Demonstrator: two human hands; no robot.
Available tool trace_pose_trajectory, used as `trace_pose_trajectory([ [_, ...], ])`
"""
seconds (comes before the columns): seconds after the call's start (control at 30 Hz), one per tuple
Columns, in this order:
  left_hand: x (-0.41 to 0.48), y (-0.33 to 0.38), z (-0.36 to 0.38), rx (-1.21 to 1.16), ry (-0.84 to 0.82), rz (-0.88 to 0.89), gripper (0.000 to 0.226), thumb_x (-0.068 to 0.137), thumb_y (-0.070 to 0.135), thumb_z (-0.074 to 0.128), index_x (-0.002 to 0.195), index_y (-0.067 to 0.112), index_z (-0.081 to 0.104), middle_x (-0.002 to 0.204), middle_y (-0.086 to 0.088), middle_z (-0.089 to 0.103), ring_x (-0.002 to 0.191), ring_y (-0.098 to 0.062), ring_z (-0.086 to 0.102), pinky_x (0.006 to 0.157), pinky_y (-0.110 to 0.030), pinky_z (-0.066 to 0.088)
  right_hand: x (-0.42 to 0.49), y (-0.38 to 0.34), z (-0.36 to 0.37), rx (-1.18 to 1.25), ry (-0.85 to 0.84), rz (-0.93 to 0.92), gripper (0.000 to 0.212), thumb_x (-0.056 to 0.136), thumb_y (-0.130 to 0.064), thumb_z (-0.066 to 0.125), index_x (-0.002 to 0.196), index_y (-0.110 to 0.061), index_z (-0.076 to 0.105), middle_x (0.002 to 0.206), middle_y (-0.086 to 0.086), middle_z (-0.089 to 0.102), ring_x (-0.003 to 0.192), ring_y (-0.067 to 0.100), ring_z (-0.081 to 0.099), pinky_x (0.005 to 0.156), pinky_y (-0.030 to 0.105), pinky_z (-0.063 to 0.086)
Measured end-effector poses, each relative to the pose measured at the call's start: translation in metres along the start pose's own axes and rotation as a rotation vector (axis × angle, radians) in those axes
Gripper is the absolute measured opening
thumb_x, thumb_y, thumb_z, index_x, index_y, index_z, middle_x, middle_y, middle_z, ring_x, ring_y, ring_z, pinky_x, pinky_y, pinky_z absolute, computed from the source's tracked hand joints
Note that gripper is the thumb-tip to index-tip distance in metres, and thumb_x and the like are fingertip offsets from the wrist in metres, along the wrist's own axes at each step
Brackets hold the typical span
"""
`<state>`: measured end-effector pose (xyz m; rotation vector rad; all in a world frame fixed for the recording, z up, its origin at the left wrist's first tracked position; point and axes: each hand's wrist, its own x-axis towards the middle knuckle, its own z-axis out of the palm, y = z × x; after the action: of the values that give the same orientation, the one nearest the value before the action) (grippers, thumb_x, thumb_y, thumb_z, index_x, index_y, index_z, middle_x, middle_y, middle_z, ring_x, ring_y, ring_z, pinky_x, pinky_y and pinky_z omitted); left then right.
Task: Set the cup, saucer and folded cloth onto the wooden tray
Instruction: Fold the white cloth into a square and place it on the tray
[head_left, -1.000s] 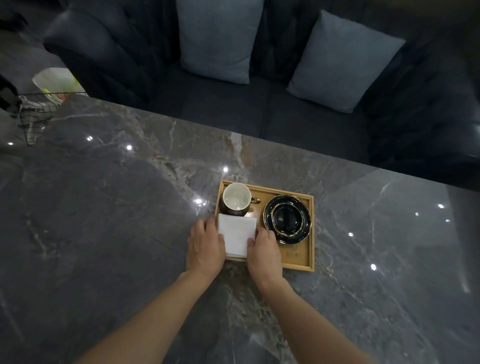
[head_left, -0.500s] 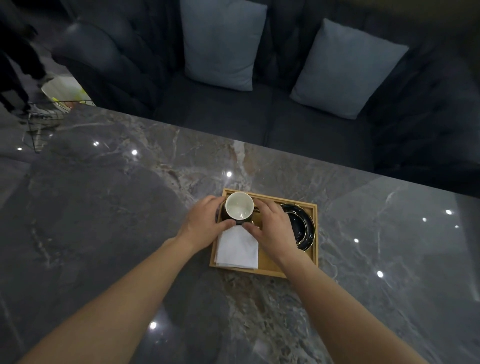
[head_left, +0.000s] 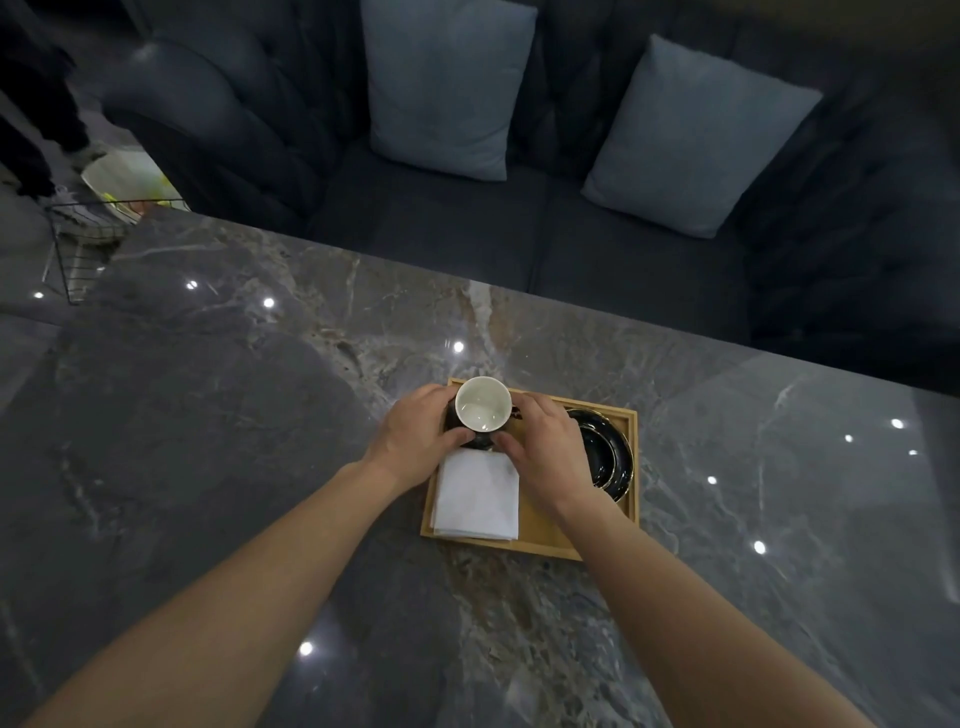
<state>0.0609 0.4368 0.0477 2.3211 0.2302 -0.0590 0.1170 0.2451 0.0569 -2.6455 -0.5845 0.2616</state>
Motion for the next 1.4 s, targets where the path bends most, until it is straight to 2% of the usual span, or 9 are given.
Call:
trace_pose_trajectory([
  [0.23,-0.014,-0.002,0.001,0.033,0.032,-0.060,0.053,0.086,0.041,0.075,0.131,0.019,0.059,0.121,-0.002,0.062,0.111,-0.020,0.057,0.090,-0.035,0.047,-0.016,0.000,-0.001,-0.042,0.036,0.071,0.059,0.090,-0.041,0.070,0.141,-0.017,0.050,0.142,0.001,0.054,0.132,0.022,0.047,0.108,0.044,0.041],
  [0.3,-0.033,-0.006,0.006,0.070,0.090,-0.105,0.048,0.090,0.046,0.068,0.128,0.018,0.058,0.122,-0.002,0.061,0.112,-0.020,0.056,0.088,-0.031,0.043,-0.036,0.003,0.002,-0.055,0.079,0.056,0.053,0.092,-0.039,0.067,0.137,-0.015,0.052,0.141,0.003,0.054,0.130,0.022,0.048,0.107,0.043,0.042],
  [0.4,-0.071,-0.011,0.021,0.173,0.140,-0.095,0.055,0.098,0.049,0.049,0.139,0.012,0.049,0.136,-0.007,0.057,0.123,-0.023,0.053,0.099,-0.033,0.042,-0.070,0.011,0.011,-0.087,0.005,-0.024,0.053,0.095,-0.038,0.061,0.141,-0.014,0.051,0.145,0.004,0.052,0.134,0.021,0.046,0.111,0.041,0.042],
  [0.5,-0.101,-0.012,0.042,0.295,0.056,0.026,0.065,0.102,0.044,0.040,0.155,0.008,0.031,0.160,-0.013,0.036,0.147,-0.027,0.036,0.118,-0.044,0.035,-0.094,0.013,0.025,-0.114,-0.093,-0.080,0.058,0.099,-0.039,0.055,0.149,-0.011,0.044,0.155,0.008,0.044,0.142,0.024,0.041,0.117,0.040,0.033],
  [0.63,-0.113,-0.015,0.061,0.428,-0.120,0.065,0.072,0.105,0.048,0.027,0.163,0.010,0.005,0.171,-0.008,-0.003,0.158,-0.021,-0.001,0.128,-0.041,0.011,-0.107,0.010,0.036,-0.143,-0.185,-0.104,0.061,0.104,-0.040,0.044,0.156,-0.009,0.033,0.165,0.009,0.027,0.152,0.022,0.024,0.123,0.032,0.013],
  [0.93,-0.108,-0.026,0.061,0.561,-0.227,0.052,0.072,0.105,0.052,0.011,0.159,0.013,-0.018,0.168,-0.005,-0.023,0.156,-0.018,-0.018,0.128,-0.041,-0.003,-0.107,0.002,0.043,-0.129,-0.199,-0.045,0.060,0.106,-0.040,0.040,0.157,-0.009,0.031,0.167,0.009,0.019,0.154,0.023,0.019,0.123,0.033,0.016],
  [1.17,-0.109,-0.019,0.057,0.557,-0.234,0.043,0.071,0.106,0.049,0.012,0.160,0.012,-0.016,0.169,-0.006,-0.023,0.156,-0.018,-0.018,0.127,-0.039,-0.006,-0.111,0.005,0.038,-0.142,-0.169,-0.054,0.060,0.104,-0.044,0.041,0.155,-0.013,0.036,0.165,0.006,0.027,0.152,0.021,0.024,0.121,0.036,0.023],
  [1.33,-0.119,0.009,0.059,0.418,-0.060,0.160,0.065,0.106,0.041,0.032,0.159,0.005,0.021,0.168,-0.015,0.020,0.156,-0.025,0.019,0.125,-0.044,0.024,-0.119,0.035,0.013,-0.193,0.004,-0.036,0.057,0.099,-0.049,0.048,0.147,-0.020,0.046,0.152,-0.002,0.048,0.142,0.018,0.040,0.112,0.041,0.038],
  [1.4,-0.113,0.028,0.069,0.396,-0.033,0.223,0.064,0.106,0.042,0.034,0.158,0.004,0.026,0.166,-0.015,0.027,0.155,-0.024,0.022,0.125,-0.043,0.024,-0.118,0.059,0.001,-0.218,0.045,0.015,0.062,0.095,-0.051,0.054,0.147,-0.018,0.046,0.153,0.000,0.047,0.144,0.021,0.038,0.112,0.046,0.040],
])
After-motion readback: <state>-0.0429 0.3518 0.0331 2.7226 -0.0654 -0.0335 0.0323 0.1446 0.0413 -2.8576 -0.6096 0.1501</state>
